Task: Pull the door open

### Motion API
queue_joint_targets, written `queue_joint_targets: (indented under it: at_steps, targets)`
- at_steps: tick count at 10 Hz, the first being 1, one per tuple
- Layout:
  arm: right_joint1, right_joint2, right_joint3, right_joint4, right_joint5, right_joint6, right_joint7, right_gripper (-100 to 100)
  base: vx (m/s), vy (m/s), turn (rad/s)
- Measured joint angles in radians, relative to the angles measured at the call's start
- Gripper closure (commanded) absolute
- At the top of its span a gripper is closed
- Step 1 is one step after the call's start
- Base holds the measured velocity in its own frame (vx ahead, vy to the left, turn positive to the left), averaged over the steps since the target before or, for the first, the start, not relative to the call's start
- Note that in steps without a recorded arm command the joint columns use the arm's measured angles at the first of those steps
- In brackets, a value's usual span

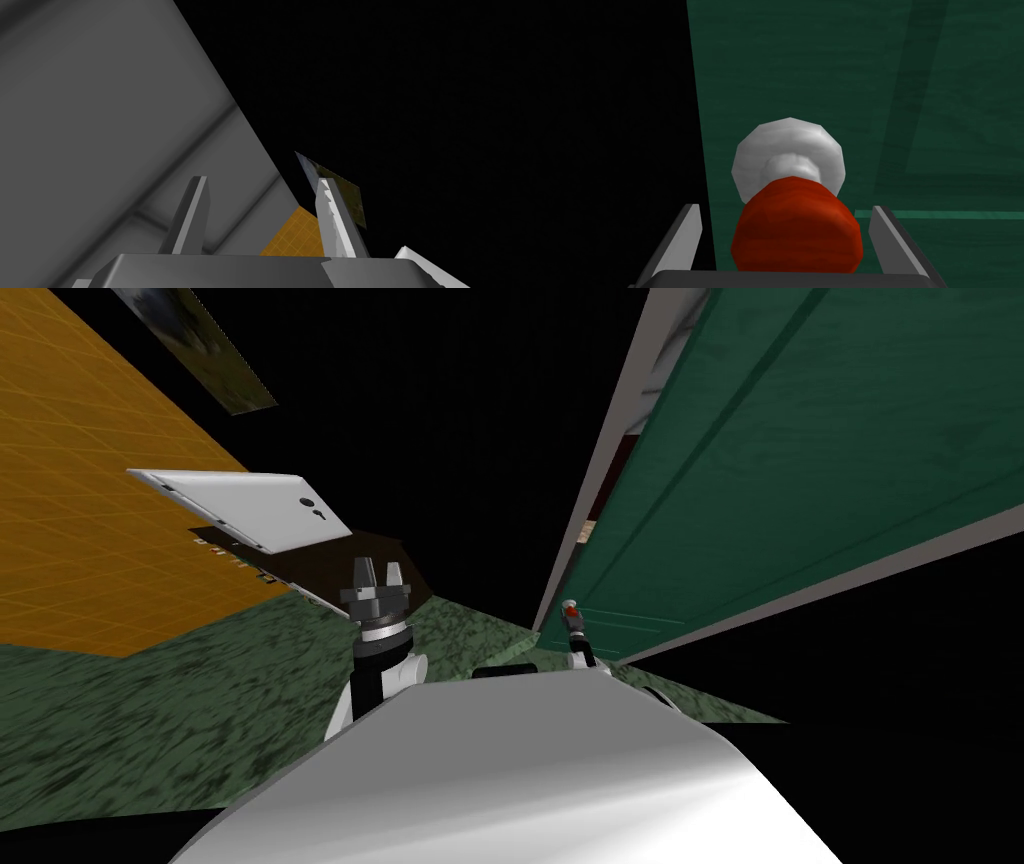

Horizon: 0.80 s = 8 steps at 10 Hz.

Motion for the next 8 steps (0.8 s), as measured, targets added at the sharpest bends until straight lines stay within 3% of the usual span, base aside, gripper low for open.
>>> queue_joint_targets:
  at_steps: [5, 6, 8]
  targets:
    - [0.002, 0.001, 0.0, 0.001, 0.0, 0.005, 0.004, 100, -0.018, 0.002, 0.001]
    - [0.002, 0.001, 0.0, 0.002, 0.0, 0.005, 0.003, 100, -0.11, -0.022, 0.11]
    - [0.002, -0.019, 0.016, 0.005, 0.009, -0.008, -0.023, 100, -0.213, -0.039, 0.117]
